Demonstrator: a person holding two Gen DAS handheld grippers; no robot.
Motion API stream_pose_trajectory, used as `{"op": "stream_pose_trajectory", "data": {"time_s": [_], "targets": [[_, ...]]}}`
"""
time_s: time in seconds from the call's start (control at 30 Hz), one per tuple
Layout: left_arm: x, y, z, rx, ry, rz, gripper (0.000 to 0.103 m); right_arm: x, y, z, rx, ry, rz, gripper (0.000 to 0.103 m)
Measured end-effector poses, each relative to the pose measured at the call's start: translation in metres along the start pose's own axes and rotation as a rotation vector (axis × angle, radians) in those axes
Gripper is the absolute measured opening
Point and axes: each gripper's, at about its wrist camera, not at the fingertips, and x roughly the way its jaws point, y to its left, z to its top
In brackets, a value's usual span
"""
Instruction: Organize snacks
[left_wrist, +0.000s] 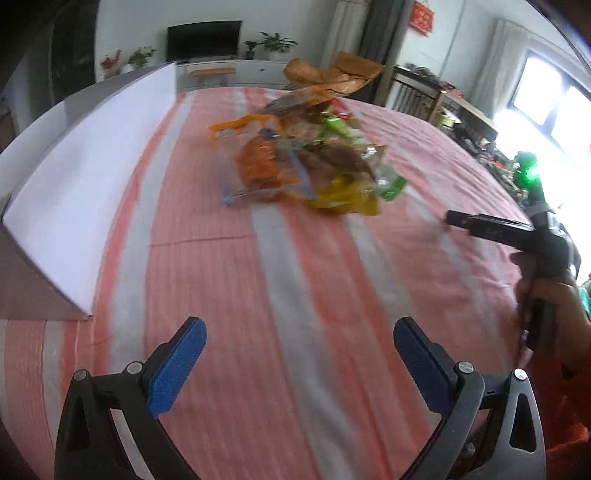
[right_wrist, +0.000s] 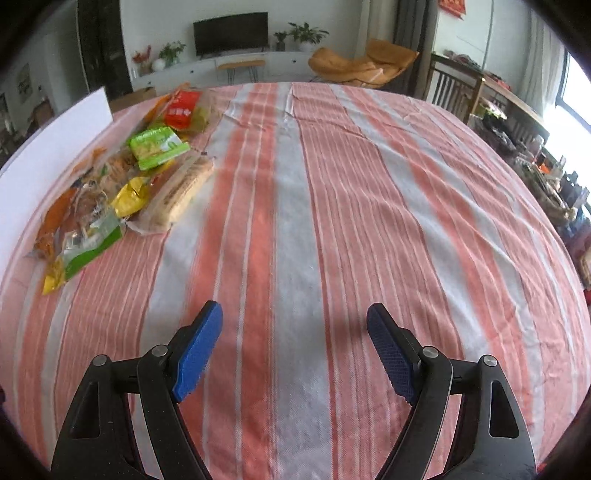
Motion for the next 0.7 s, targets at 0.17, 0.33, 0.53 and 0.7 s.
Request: {"op": "stream_pose_trajectory", "data": {"time_s": [0.17,0.33,0.53,0.7], "targets": [[0.005,0.018,0.002,-0.043,0.001,0.012,0.101,-0.006,0.009,-0.008,0.021,-0.007,-0.003,0.088],[0.008,0.009,-0.003,0.032,-0.009,0.067,0.101,-0.005,0.008,-0.01,0.032,-0.002,-0.007,0.091],[0.012,0.0,-0.004,0.088,0.004,0.102,0.101,-0.005,0.008,-0.01,0.031,-0.003,-0.008,0.092],[0.013,-0.001,-0.004,0.099,0.008,0.113,0.101,-0.005,0.008,-0.01,0.031,-0.003,-0.008,0.092]]}}
